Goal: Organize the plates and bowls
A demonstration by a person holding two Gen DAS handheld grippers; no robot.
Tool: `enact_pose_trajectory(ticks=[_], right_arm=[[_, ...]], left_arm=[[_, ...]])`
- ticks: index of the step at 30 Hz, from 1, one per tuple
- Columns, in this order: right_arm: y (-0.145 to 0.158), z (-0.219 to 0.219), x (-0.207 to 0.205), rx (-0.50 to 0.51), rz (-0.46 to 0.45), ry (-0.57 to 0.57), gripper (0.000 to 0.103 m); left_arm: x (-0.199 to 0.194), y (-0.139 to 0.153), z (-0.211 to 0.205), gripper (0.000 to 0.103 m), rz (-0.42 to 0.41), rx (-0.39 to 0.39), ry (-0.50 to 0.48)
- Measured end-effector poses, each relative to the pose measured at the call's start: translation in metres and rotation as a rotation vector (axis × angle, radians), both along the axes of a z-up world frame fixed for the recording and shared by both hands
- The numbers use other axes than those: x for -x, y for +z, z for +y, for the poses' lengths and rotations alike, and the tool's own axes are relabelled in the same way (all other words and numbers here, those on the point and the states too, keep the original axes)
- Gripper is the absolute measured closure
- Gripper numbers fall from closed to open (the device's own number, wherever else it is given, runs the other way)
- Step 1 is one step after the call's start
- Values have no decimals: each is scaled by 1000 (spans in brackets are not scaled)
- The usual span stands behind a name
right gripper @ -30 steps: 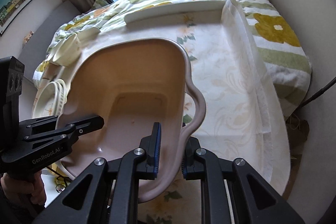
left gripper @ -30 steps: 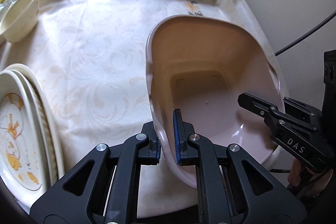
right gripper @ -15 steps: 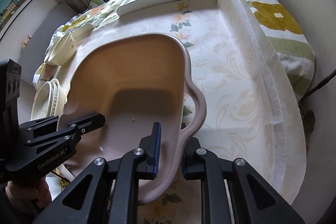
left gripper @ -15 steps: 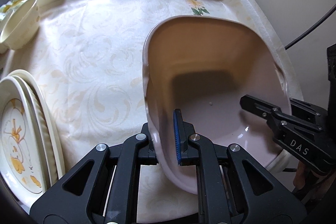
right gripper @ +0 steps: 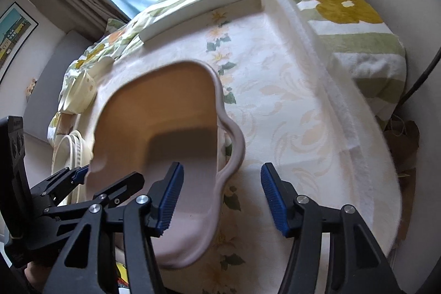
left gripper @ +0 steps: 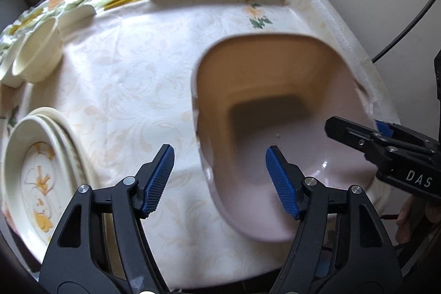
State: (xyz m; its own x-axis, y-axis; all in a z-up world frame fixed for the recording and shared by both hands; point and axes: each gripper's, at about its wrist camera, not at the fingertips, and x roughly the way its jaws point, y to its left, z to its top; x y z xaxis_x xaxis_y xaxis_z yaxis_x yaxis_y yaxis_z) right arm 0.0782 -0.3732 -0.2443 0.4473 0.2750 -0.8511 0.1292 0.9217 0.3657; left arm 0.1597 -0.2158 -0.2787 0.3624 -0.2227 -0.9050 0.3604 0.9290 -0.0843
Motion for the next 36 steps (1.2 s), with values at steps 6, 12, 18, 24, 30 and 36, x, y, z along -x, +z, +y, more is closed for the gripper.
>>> enact_pose_trajectory(ticks=[6, 12, 18, 24, 30, 36], right_arm=[[54, 5, 24, 70, -52, -3, 49], [116, 33, 39, 116, -185, 91, 1], [142, 79, 27, 144, -274, 242, 1], [154, 130, -9, 213, -259, 351, 1], [157, 174, -71, 227, -249, 372, 1], [134, 216, -145, 147, -162, 382, 1]], left_arm=[[28, 60, 26, 36, -73, 24, 26], [61, 131, 76, 3, -231, 21, 128], [66, 159, 130, 1, -295, 27, 274], [37, 164, 195, 1, -257, 44, 394], [-17, 156, 254, 1, -187, 75, 465], [-87, 128, 301, 1, -75, 134, 488]])
